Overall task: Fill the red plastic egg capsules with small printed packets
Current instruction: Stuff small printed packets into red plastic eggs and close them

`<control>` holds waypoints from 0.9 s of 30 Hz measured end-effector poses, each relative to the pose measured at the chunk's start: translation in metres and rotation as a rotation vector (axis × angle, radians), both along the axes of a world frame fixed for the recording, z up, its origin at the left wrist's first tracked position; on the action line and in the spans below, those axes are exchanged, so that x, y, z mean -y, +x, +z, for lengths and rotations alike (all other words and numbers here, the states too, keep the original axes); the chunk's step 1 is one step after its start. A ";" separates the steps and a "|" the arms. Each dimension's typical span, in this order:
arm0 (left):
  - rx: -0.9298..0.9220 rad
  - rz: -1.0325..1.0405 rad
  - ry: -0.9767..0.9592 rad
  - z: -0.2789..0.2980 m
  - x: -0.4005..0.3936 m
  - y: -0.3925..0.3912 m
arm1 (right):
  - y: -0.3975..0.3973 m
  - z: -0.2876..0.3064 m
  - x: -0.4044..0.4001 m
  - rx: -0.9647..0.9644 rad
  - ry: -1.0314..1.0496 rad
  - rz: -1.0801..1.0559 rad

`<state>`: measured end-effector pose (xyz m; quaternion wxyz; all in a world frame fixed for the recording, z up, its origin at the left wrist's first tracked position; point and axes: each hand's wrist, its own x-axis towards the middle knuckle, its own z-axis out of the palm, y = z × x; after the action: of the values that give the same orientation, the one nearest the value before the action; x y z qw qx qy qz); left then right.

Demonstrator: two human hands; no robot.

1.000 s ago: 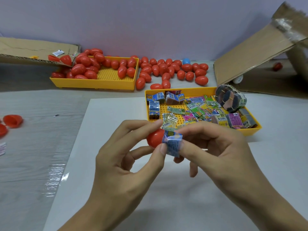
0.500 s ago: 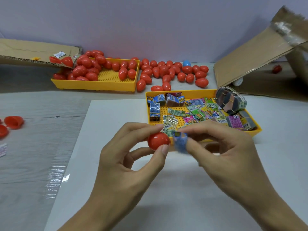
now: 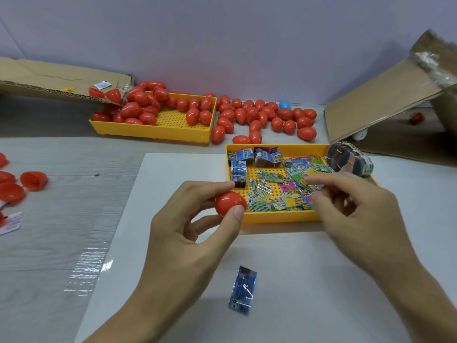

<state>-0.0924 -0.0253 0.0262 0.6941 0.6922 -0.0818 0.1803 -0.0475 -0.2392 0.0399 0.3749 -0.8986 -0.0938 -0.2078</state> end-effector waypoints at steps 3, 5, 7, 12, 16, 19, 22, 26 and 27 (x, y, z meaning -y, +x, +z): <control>-0.008 0.007 0.009 -0.001 0.001 0.001 | 0.003 -0.007 -0.012 0.075 -0.135 0.029; -0.015 0.012 0.012 -0.002 0.000 0.001 | 0.009 -0.009 -0.022 0.018 -0.202 0.079; -0.023 0.012 0.015 -0.002 0.000 0.002 | 0.016 -0.006 -0.030 -0.131 -0.207 0.137; -0.029 0.007 0.034 -0.004 0.000 0.002 | 0.040 0.008 -0.029 -0.523 -0.131 0.176; -0.011 -0.001 0.065 -0.004 0.002 -0.001 | 0.057 0.018 -0.042 -0.656 -0.313 0.244; 0.002 -0.004 0.059 -0.004 0.002 0.000 | 0.066 0.024 -0.052 -0.716 -0.413 0.312; -0.006 -0.009 0.024 -0.004 0.001 0.000 | 0.067 0.023 -0.055 -0.749 -0.479 0.351; -0.015 0.006 -0.028 -0.003 0.000 0.001 | 0.057 0.015 -0.050 -0.585 -0.246 0.276; -0.007 0.015 -0.030 -0.003 0.000 0.002 | 0.053 0.013 -0.047 -0.502 -0.149 0.262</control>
<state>-0.0904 -0.0251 0.0232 0.7031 0.6831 -0.0714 0.1841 0.0055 -0.1922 0.0527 0.3428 -0.9273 -0.1283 0.0786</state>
